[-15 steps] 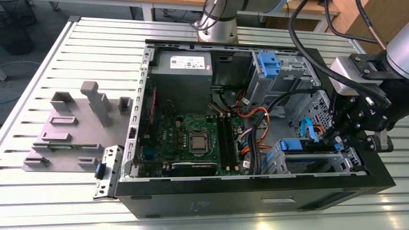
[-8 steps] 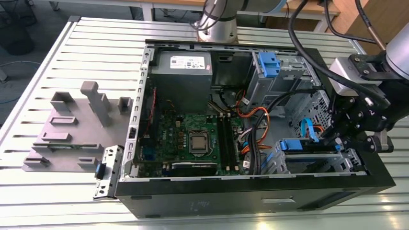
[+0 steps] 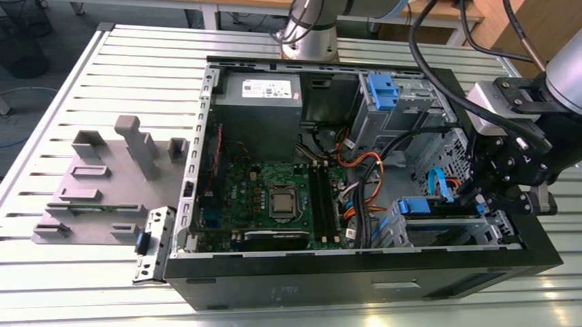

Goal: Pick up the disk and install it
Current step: 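Insert the second disk wire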

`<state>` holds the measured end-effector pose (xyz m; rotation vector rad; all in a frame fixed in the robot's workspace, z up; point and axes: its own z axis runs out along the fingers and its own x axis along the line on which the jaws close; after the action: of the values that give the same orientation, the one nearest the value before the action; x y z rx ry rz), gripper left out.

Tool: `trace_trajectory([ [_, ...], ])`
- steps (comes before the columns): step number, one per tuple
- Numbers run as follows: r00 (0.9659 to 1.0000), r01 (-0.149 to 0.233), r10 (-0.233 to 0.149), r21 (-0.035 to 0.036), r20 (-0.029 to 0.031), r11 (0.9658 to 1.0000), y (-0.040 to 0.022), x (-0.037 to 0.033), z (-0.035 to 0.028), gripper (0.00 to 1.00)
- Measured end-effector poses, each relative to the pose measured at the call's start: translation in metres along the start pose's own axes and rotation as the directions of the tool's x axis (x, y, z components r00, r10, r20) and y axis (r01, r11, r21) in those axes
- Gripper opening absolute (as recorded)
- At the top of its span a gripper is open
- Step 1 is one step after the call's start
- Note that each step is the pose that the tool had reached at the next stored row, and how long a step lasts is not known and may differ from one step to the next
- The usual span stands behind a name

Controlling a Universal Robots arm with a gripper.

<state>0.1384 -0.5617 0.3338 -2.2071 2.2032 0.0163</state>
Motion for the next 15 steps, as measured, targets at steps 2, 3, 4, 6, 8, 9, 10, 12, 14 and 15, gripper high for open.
trace_trajectory([
  [2, 1.0000, 0.000, 0.000, -0.0018, -0.0001, 1.0000, -0.0014, -0.0003, 0.0000, 0.24],
  [3, 1.0000, 0.000, 0.000, -0.0029, -0.0001, 1.0000, -0.0020, -0.0003, 0.0001, 0.24],
  [4, 1.0000, 0.000, 0.000, -0.0035, -0.0001, 1.0000, -0.0022, -0.0003, 0.0001, 0.24],
  [6, 1.0000, 0.000, 0.000, -0.0038, 0.0000, 1.0000, -0.0023, -0.0003, 0.0001, 0.24],
  [8, 1.0000, 0.000, 0.000, -0.0038, 0.0000, 1.0000, -0.0025, -0.0003, 0.0001, 0.24],
  [9, 1.0000, 0.000, 0.000, -0.0038, 0.0000, 1.0000, -0.0024, -0.0003, 0.0001, 0.24],
  [10, 1.0000, 0.000, 0.000, -0.0039, 0.0000, 1.0000, -0.0025, -0.0003, 0.0001, 0.24],
  [12, 1.0000, 0.000, 0.000, -0.0038, -0.0002, 1.0000, -0.0025, -0.0003, 0.0001, 0.22],
  [14, 1.0000, 0.000, 0.000, -0.0038, -0.0001, 1.0000, -0.0025, -0.0003, 0.0001, 0.16],
  [15, 1.0000, 0.000, 0.000, -0.0039, -0.0001, 1.0000, -0.0025, -0.0003, 0.0001, 0.16],
])
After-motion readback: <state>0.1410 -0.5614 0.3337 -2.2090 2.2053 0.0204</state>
